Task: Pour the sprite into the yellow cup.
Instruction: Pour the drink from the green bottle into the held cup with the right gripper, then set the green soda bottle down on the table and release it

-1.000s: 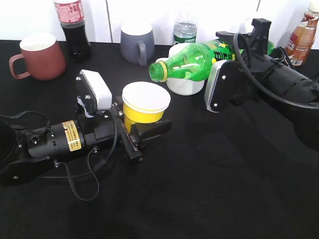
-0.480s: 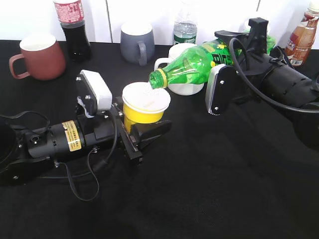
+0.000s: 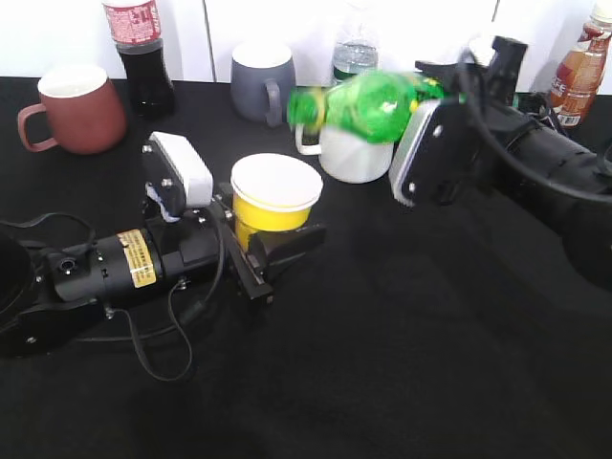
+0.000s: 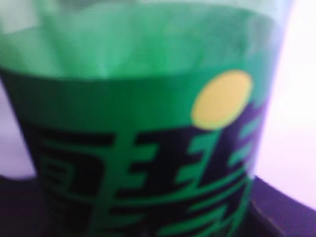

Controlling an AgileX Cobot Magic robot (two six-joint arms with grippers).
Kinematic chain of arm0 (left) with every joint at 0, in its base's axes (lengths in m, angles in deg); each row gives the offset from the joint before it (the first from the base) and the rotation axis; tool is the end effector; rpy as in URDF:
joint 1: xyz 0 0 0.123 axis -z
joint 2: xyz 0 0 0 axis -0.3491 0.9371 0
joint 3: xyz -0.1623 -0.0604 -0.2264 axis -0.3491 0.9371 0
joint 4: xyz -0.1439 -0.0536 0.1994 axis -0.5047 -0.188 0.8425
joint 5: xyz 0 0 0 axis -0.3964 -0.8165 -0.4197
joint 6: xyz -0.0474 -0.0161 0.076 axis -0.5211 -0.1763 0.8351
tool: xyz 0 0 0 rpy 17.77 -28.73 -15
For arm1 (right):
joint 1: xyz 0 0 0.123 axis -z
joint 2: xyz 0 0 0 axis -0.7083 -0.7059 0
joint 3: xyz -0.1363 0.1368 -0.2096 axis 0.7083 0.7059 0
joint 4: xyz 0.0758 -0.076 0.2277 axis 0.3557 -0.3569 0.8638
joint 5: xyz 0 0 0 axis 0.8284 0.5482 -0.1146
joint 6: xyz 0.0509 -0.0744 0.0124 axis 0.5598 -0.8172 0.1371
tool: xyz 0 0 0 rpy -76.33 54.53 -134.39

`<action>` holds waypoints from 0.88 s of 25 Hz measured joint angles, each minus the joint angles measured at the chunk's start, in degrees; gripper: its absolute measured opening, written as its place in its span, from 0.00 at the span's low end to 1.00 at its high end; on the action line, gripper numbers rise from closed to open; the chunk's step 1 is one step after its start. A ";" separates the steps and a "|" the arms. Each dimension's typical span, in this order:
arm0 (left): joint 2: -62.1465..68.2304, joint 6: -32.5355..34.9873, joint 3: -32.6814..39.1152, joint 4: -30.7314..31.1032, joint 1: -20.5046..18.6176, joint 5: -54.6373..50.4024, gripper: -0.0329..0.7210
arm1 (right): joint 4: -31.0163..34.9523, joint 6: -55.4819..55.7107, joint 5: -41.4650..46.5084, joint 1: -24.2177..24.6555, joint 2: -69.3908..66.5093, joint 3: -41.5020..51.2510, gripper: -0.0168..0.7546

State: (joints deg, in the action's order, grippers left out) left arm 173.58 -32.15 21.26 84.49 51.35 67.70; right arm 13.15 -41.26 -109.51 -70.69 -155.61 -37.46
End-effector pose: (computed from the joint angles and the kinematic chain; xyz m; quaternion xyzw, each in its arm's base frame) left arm 0.2520 -0.2053 0.1257 0.3721 0.6433 -0.3534 0.5681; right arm 0.2980 0.1428 0.1893 -0.5271 0.4838 -0.2602 0.6484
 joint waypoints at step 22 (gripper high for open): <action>17.60 8.15 -27.00 -22.23 -12.99 -1.45 0.65 | 0.00 73.21 -0.03 0.00 -0.56 0.00 0.59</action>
State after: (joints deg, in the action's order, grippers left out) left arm 191.18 -23.99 -5.74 62.26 38.36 66.26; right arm 13.15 31.95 -109.54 -70.69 -156.17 -37.46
